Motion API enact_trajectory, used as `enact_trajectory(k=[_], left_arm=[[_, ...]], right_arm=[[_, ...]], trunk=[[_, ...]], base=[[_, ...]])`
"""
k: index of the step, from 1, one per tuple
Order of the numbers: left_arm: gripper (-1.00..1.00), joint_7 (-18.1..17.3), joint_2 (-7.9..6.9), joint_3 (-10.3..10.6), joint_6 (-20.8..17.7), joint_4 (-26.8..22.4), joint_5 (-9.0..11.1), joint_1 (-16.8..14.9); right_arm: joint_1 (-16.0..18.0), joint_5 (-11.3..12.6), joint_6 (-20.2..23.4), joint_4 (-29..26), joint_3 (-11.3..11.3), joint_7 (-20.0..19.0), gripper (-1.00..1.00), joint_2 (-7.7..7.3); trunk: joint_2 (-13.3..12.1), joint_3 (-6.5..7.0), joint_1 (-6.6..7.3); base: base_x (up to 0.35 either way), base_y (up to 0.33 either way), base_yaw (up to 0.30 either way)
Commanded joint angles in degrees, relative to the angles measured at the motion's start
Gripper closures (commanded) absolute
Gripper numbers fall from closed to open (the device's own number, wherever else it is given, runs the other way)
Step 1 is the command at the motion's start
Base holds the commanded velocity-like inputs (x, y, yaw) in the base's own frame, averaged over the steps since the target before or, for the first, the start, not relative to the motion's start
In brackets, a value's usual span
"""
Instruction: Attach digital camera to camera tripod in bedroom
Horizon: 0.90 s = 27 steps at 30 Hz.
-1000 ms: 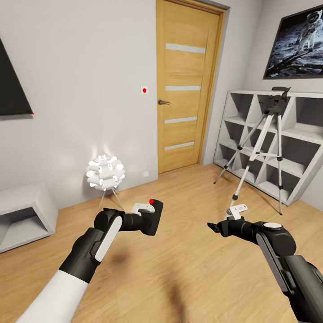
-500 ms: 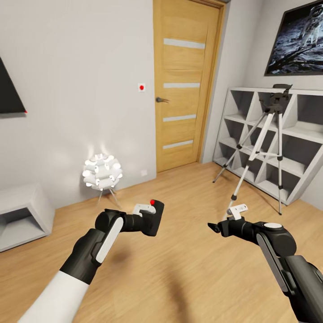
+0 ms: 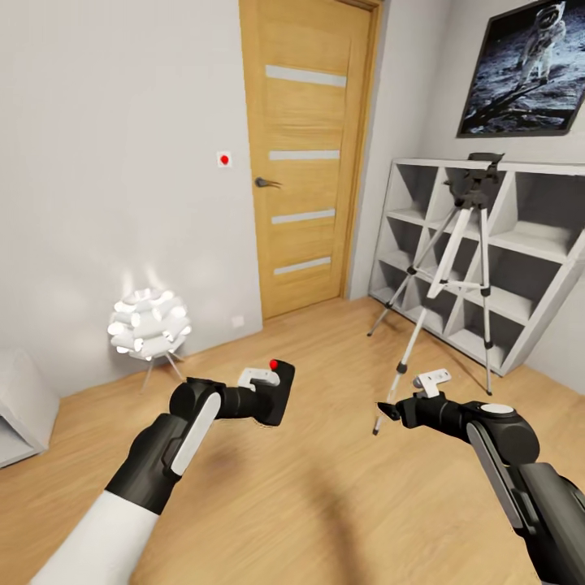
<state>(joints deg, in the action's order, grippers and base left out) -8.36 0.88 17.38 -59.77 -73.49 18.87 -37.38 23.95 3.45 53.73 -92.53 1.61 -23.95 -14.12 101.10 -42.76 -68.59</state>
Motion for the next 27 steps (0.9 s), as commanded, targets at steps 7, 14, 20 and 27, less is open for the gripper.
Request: enact_trajectory(k=[7, 14, 20, 27], left_arm=[[1.00, -0.8, -0.36, 0.8, -0.2, -3.8, 0.2, -1.2], [1.00, -1.4, -0.69, 2.2, -0.2, 5.7, 0.5, -7.5], [1.00, -1.7, -0.46, 2.5, -0.2, 15.2, 0.6, -13.8], [1.00, -3.0, -0.60, 2.7, -0.2, 23.7, 0.6, -20.0]], right_arm=[[0.0, 0.2, -4.1, 0.0, -0.8, -9.4, -1.00, -4.51], [0.0, 0.0, -11.4, 0.0, -0.8, -11.6, -1.00, -5.94], [0.0, -0.1, -13.0, 0.0, -0.8, -11.9, -1.00, -5.98], [-0.1, -0.1, -13.4, 0.0, -0.5, -12.0, -1.00, -5.69]], trunk=[[0.0, -0.05, -0.02], [0.0, -0.05, -0.02], [0.0, -0.05, -0.02], [0.0, -0.05, -0.02]], base=[[0.248, -0.256, -0.269], [0.251, -0.256, -0.276], [0.254, -0.251, -0.272], [0.205, -0.190, -0.247]])
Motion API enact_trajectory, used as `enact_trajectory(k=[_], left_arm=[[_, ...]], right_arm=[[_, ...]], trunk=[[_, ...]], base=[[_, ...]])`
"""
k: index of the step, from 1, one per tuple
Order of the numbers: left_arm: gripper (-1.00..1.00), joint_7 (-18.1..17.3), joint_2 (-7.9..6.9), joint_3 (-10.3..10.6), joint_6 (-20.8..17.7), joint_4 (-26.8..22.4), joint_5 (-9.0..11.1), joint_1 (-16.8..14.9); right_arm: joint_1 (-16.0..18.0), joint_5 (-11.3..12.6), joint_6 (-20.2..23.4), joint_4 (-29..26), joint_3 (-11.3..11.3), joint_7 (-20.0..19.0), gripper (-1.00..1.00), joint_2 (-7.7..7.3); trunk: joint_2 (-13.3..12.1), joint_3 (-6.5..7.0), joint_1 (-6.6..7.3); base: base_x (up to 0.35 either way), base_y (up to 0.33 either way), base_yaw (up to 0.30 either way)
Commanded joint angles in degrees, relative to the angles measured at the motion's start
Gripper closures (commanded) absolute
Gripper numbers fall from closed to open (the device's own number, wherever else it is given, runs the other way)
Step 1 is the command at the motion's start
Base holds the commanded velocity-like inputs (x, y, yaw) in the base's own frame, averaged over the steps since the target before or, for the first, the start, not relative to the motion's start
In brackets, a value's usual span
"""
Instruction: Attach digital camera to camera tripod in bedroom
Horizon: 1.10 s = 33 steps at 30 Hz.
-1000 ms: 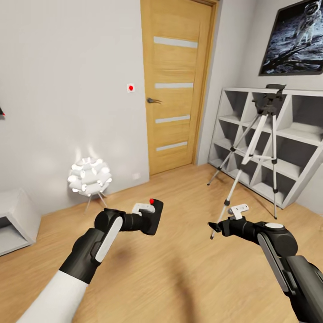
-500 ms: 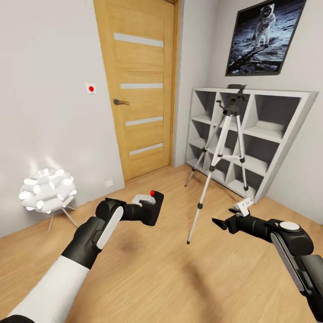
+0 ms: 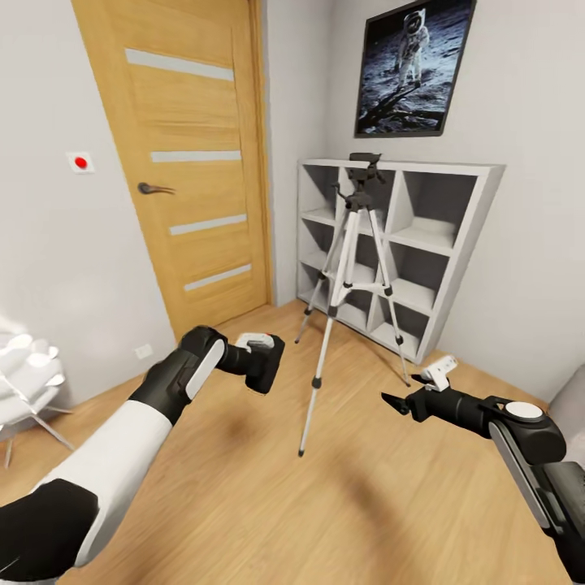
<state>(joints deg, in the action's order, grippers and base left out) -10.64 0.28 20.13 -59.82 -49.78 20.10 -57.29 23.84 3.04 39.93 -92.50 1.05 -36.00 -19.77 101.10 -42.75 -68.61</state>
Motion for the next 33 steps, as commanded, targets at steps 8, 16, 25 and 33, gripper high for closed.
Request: enact_trajectory(k=[8, 16, 25, 33], left_arm=[[1.00, -6.9, -3.05, 1.2, -0.2, 0.2, -0.4, -0.5], [1.00, -13.1, -9.25, 3.9, -0.2, -13.3, 2.5, 2.4], [1.00, -14.6, -10.94, 9.2, -0.2, -9.6, 5.0, -3.1], [1.00, -22.8, -9.56, 19.3, -0.2, 4.2, 5.3, -11.5]], right_arm=[[0.0, 0.4, 0.3, 0.1, -0.1, 0.0, -1.00, 0.06], [0.0, 0.3, 0.2, 0.8, 0.2, 0.2, -1.00, 0.59], [-1.0, 0.3, 0.2, 1.1, 0.5, 0.9, -1.00, 0.78], [-1.2, 0.3, 0.3, 1.1, 0.5, 1.0, -1.00, 0.79]], trunk=[[-2.0, 0.84, 1.09], [-5.2, 2.28, 2.85], [-8.8, 3.89, 4.83], [-12.0, 5.33, 6.58]], base=[[0.041, -0.039, -0.078], [0.005, -0.005, -0.010], [0.000, 0.000, -0.001], [0.000, 0.000, 0.000]])
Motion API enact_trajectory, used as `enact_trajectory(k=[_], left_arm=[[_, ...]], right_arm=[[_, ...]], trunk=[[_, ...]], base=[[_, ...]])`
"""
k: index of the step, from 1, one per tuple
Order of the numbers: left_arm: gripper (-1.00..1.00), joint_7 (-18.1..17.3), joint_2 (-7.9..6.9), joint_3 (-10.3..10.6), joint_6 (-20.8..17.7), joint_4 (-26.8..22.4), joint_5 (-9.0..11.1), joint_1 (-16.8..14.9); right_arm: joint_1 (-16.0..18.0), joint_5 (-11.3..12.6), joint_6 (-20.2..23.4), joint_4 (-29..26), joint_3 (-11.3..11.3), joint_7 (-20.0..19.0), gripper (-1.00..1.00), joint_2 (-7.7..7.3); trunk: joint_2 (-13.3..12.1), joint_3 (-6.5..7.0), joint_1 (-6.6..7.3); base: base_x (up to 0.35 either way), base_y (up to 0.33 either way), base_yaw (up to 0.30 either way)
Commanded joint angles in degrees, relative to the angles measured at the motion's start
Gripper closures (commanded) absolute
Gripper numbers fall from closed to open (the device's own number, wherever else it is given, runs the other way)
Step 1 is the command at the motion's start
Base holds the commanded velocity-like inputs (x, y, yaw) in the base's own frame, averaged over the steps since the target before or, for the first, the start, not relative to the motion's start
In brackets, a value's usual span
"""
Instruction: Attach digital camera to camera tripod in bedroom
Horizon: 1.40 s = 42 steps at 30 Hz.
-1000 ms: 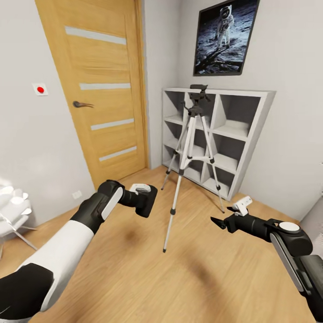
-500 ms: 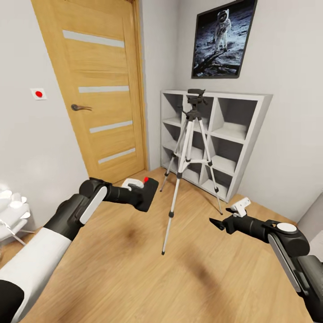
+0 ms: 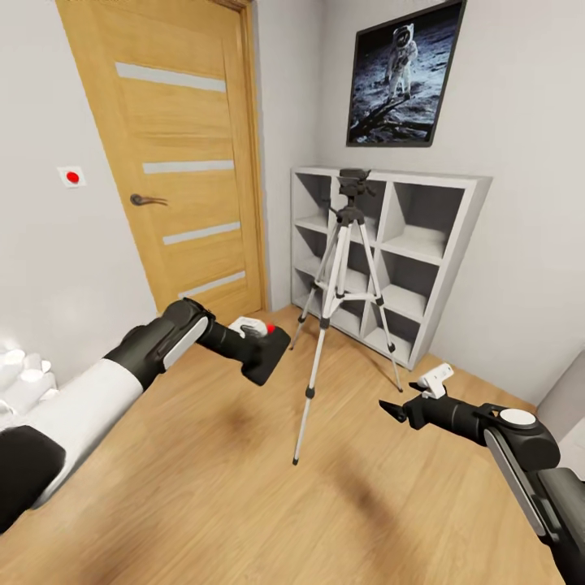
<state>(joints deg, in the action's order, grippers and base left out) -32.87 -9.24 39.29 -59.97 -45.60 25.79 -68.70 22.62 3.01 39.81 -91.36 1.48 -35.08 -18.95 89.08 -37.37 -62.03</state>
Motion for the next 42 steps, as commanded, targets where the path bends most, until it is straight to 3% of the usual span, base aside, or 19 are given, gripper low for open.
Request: enact_trajectory(k=[1, 3, 7, 15, 19, 20, 31, 35, 42], left_arm=[[1.00, -2.5, 0.38, 1.8, 0.0, 2.0, -0.4, -1.1], [1.00, -4.6, 1.14, 3.2, 0.0, 3.9, -0.4, -2.1], [1.00, -6.1, 1.98, 3.5, 0.0, 5.6, -0.1, -2.7], [1.00, -6.7, 4.29, 4.6, 0.0, 6.4, 3.1, -3.4], [1.00, -6.8, 4.72, 8.7, 0.0, 7.5, 4.1, -6.3], [1.00, -6.8, 4.73, 10.4, 0.0, 7.8, 4.9, -7.1], [1.00, -6.8, 2.95, 18.7, 0.0, 7.9, 13.1, -12.8], [1.00, -6.8, 2.51, 20.1, 0.0, 7.6, 15.0, -13.6], [1.00, -6.8, 1.53, 20.0, 0.0, 7.3, 16.0, -13.3]], right_arm=[[0.0, 0.3, 0.5, -0.1, 0.0, 0.1, -1.00, -0.04], [0.0, 0.2, 0.5, -0.1, 0.0, 0.1, -1.00, -0.03], [0.0, 0.2, 0.5, -0.1, 0.1, 0.2, -1.00, -0.03], [0.0, 0.2, 0.7, -0.3, 0.2, 0.1, -1.00, -0.10], [0.0, 0.3, 0.7, -0.3, 0.2, 0.0, -1.00, -0.11], [0.0, 0.3, 0.8, -0.3, 0.1, -0.1, -1.00, -0.12], [-0.1, 0.4, 0.5, -0.5, 0.0, -0.3, -1.00, -0.08], [-0.2, 0.4, 0.5, -0.6, 0.0, -0.3, -1.00, -0.08], [-1.3, 0.4, 0.3, -0.7, 0.1, -0.3, -1.00, -0.04]], trunk=[[-0.4, 0.13, 0.23], [-1.2, 0.48, 0.67], [-2.8, 1.20, 1.55], [-6.0, 2.64, 3.30], [-7.6, 3.36, 4.18], [-8.0, 3.54, 4.40], [-12.4, 5.51, 6.82], [-14.0, 6.23, 7.70], [-16.8, 7.49, 9.23]], base=[[0.000, 0.000, 0.000], [0.000, 0.000, 0.000], [0.000, 0.000, 0.000], [0.000, 0.000, 0.000], [0.000, 0.000, 0.000], [0.000, 0.000, 0.000], [0.000, 0.000, 0.000], [0.000, 0.000, 0.000], [0.000, 0.000, 0.000]])
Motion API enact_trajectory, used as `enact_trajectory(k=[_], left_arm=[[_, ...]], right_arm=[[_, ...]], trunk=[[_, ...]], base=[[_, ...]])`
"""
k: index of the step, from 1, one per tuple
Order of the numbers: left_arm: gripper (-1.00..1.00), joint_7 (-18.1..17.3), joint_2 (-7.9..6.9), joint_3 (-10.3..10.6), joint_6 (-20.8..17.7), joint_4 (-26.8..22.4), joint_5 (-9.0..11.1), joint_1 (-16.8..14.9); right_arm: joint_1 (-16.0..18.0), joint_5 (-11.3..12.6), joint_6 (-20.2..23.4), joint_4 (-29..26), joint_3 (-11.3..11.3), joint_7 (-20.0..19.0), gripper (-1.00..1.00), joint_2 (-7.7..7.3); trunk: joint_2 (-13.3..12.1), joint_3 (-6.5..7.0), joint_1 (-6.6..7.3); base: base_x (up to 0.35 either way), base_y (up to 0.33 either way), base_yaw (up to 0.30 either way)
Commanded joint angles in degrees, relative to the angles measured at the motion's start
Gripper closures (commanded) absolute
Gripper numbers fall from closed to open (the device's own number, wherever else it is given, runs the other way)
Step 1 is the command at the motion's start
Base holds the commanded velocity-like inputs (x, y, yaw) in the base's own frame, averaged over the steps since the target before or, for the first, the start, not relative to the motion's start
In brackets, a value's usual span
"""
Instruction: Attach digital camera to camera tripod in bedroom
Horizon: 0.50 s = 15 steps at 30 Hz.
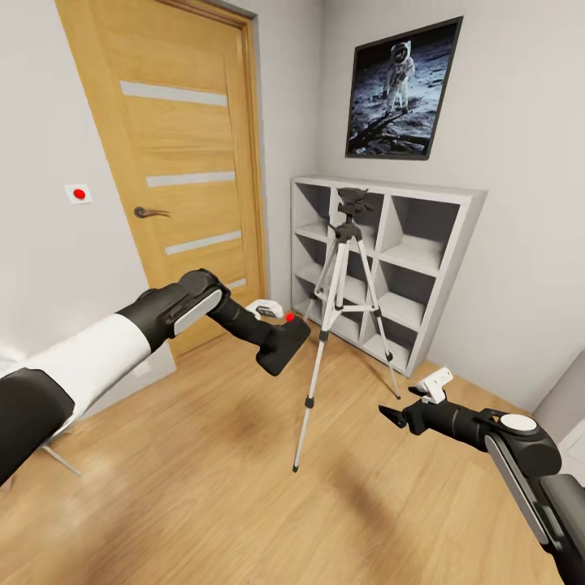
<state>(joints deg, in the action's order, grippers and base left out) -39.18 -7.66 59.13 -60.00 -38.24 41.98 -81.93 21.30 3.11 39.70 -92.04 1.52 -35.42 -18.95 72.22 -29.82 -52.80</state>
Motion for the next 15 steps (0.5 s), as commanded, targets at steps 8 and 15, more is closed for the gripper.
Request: enact_trajectory(k=[8, 15], left_arm=[[1.00, 8.3, -1.75, -14.7, 0.0, -7.1, -0.9, 9.4], [1.00, 11.0, -2.11, -19.2, 0.0, -9.1, -1.0, 12.1]], right_arm=[[-0.3, 0.2, 0.5, -0.1, 0.1, 0.4, -1.00, -0.03], [-0.3, 0.2, 0.4, -0.1, 0.1, 0.4, -1.00, -0.03]], trunk=[[-3.2, 1.38, 1.76], [-6.0, 2.64, 3.30]], base=[[0.000, 0.000, 0.000], [0.000, 0.000, 0.000]])
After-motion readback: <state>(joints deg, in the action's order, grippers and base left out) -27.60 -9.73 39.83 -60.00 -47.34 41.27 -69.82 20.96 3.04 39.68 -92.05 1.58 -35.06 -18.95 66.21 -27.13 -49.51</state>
